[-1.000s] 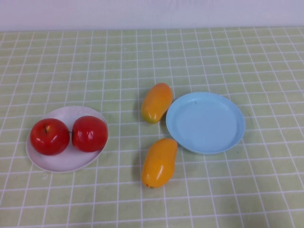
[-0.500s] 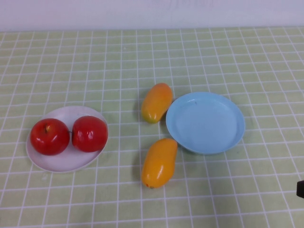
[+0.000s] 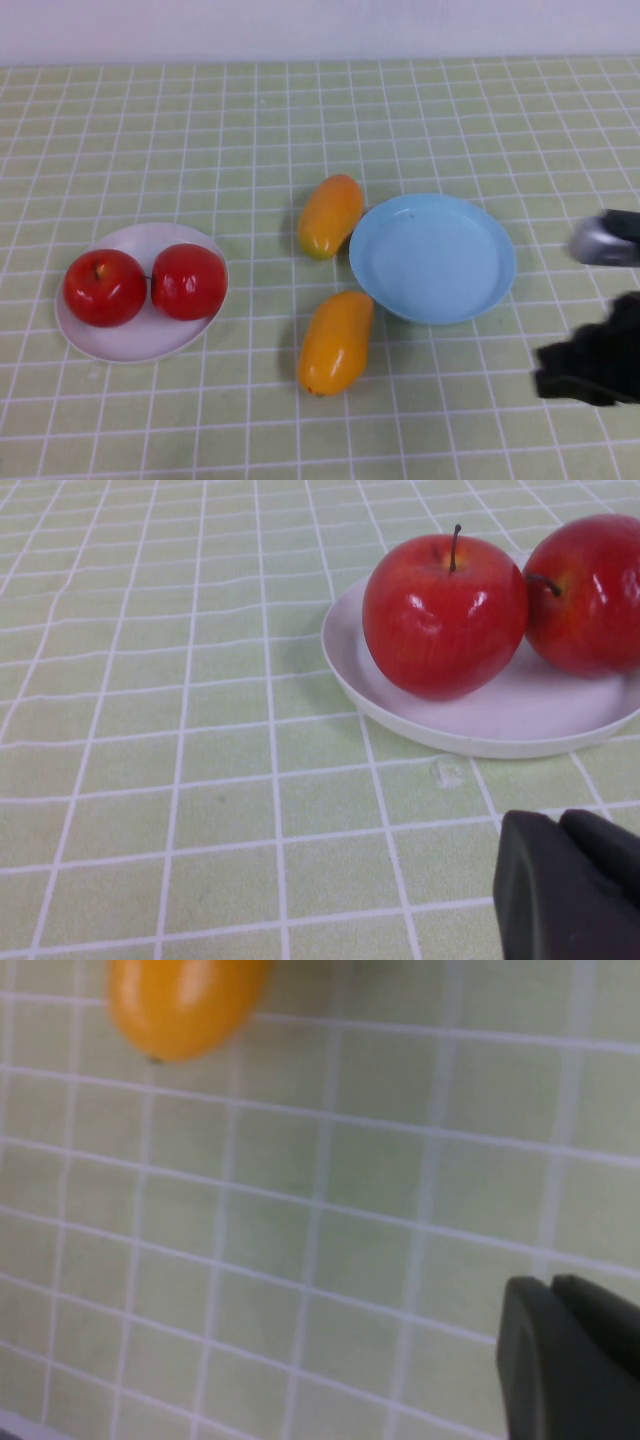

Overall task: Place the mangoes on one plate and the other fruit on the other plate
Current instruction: Put another type of fruit in the right plate

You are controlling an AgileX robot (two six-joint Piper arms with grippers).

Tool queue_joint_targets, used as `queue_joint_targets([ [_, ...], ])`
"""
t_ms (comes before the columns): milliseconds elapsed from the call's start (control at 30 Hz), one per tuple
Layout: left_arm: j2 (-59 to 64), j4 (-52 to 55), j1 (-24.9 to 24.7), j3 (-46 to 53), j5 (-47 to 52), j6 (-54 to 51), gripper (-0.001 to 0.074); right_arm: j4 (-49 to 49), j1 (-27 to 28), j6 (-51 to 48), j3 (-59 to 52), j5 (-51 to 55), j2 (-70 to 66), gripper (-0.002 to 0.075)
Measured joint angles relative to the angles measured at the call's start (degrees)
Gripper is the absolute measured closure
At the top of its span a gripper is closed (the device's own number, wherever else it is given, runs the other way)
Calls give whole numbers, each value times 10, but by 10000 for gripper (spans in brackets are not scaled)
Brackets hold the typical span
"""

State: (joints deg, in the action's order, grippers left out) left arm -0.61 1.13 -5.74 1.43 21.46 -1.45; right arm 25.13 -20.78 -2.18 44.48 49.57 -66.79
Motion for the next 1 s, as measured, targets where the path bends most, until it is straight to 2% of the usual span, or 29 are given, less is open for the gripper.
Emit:
queue_joint_targets([
  [133, 0, 0, 0, 0, 0, 0, 732, -43, -107, 50, 76, -16, -69, 742],
  [300, 0, 0, 0, 0, 0, 0, 732, -73, -180, 93, 171, -21, -152, 709],
  [400, 0, 0, 0, 0, 0, 0, 732, -92, -202, 123, 212, -22, -190, 595],
  [600, 0, 0, 0, 0, 0, 0, 732, -128, -224, 201, 273, -22, -251, 218],
  [667, 0, 0, 0, 0, 0, 0, 732, -136, -230, 218, 286, -21, -266, 120],
  [800, 0, 0, 0, 0, 0, 0, 732, -147, -236, 250, 300, -15, -294, 52],
  [1000, 0, 0, 0, 0, 0, 0, 732, -168, -236, 301, 317, -13, -332, 38],
])
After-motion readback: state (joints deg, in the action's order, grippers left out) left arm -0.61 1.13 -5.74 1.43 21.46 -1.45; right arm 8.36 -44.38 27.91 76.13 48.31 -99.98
